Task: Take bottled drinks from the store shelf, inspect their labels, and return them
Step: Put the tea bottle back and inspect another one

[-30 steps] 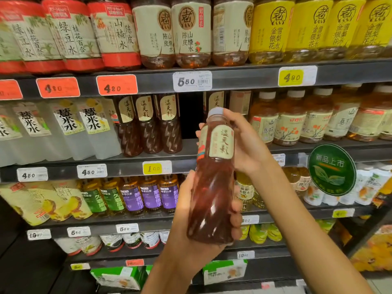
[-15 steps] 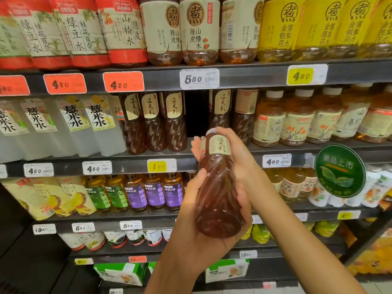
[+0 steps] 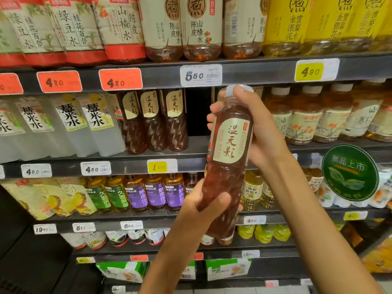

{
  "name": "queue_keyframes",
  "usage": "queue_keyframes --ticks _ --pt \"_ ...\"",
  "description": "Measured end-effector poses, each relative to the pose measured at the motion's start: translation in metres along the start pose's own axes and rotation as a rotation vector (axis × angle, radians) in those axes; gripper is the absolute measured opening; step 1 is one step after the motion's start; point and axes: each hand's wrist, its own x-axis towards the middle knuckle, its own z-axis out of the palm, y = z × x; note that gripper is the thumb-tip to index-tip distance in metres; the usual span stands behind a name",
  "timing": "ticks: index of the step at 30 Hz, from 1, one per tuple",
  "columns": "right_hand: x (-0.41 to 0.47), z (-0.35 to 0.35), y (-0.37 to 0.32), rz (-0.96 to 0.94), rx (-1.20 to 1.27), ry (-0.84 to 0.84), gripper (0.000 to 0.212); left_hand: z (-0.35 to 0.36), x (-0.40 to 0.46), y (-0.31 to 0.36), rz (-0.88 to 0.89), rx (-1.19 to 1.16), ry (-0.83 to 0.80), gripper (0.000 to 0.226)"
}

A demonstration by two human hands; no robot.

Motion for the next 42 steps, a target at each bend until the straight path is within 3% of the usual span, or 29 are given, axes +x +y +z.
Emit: queue_keyframes --ticks 2,7,11,14,18,24,31,35,37,38,42 --pt "-0.003 0.004 -0.004 -0.035 -0.07 -0.035 0.027 0.002 0.003 0.0 0.013 0.135 0.022 0.078" --pt "-0.009 0.007 -0.016 -0.056 -0.334 -0.118 0.035 -0.004 0.013 0.007 0.204 0.267 0.101 0.043" --pt "-0.019 0.009 -0.01 -0.176 -0.299 -0.149 0.046 -0.009 0.027 0.002 0.298 0.344 0.191 0.05" --pt "-0.024 0.007 -0.005 -0.195 -0.351 -0.317 0.057 -0.01 0.035 -0.007 0.283 0.374 0.211 0.054" --pt "-0.026 0.0 -0.004 -0.167 -0.511 -0.553 0.05 -0.015 0.041 -0.012 0.31 0.375 0.215 0.063" --pt "-0.025 -0.004 -0.006 -0.168 -0.485 -0.632 0.047 -0.022 0.04 -0.007 0.346 0.395 0.106 0.071" --pt "-0.01 -0.009 0.008 -0.113 -0.034 -0.481 0.048 -0.034 0.028 -0.003 0.178 0.325 -0.053 0.057" --pt "0.0 -0.018 0.023 0.02 0.219 -0.213 0.047 -0.035 0.02 -0.001 0.072 0.166 -0.144 0.065" --pt "0.003 -0.021 0.03 0.039 0.187 -0.044 0.042 -0.034 0.021 -0.002 0.036 0.134 -0.119 0.076" --pt "0.004 -0.023 0.032 0.033 0.14 0.014 0.037 -0.034 0.022 -0.002 0.04 0.122 -0.105 0.073" --pt "0.008 -0.023 0.034 -0.023 -0.039 0.101 0.03 -0.03 0.029 0.003 0.05 0.182 -0.033 0.023"
